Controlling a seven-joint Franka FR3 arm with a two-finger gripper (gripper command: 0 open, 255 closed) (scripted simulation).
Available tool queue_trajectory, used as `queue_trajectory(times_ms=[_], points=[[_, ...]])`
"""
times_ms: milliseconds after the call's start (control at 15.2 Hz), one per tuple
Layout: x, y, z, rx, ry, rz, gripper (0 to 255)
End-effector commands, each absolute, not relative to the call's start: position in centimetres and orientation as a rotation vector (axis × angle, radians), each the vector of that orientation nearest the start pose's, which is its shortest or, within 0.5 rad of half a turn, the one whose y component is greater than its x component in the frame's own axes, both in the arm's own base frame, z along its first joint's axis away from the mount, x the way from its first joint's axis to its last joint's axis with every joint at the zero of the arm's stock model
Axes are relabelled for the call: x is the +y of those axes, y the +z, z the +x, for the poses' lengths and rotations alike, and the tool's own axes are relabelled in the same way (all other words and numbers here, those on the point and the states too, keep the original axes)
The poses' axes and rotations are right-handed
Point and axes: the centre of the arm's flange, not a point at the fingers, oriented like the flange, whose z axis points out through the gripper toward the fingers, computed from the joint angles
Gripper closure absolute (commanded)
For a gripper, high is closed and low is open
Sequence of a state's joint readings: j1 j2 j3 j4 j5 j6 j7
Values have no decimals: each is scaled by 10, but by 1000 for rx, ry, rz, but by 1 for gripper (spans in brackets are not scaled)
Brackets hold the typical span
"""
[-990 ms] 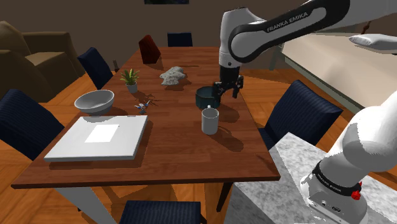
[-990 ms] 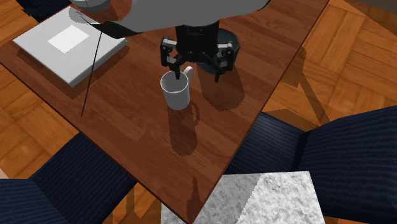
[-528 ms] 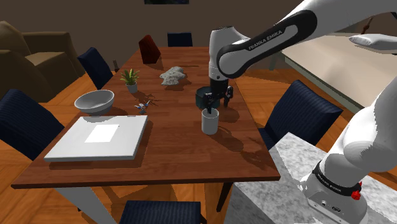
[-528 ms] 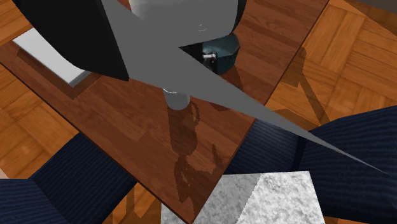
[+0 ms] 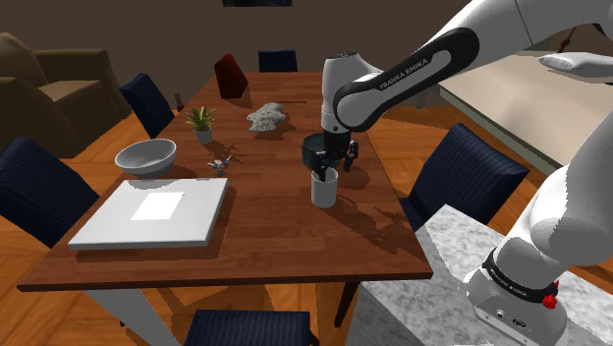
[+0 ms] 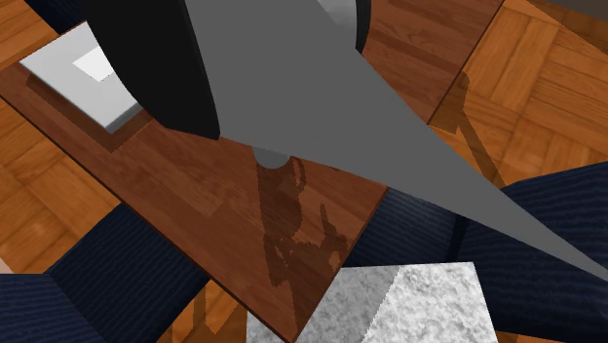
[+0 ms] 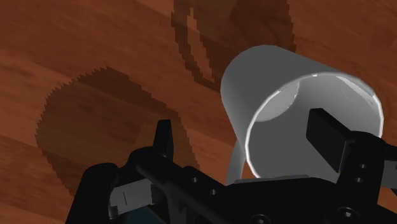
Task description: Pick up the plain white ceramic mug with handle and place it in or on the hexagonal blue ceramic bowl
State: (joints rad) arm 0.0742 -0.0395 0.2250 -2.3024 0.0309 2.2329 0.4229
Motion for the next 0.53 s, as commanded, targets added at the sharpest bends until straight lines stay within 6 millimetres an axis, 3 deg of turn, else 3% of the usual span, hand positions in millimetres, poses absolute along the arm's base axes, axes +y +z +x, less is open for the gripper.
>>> queue_trajectory(times_ms=[0, 198, 264, 462], points=[[149, 360, 480, 225, 54, -3130, 0], [149, 360, 480, 225, 54, -3130, 0], [149, 360, 480, 225, 54, -3130, 255], [149, 360, 480, 225, 54, -3130, 255]])
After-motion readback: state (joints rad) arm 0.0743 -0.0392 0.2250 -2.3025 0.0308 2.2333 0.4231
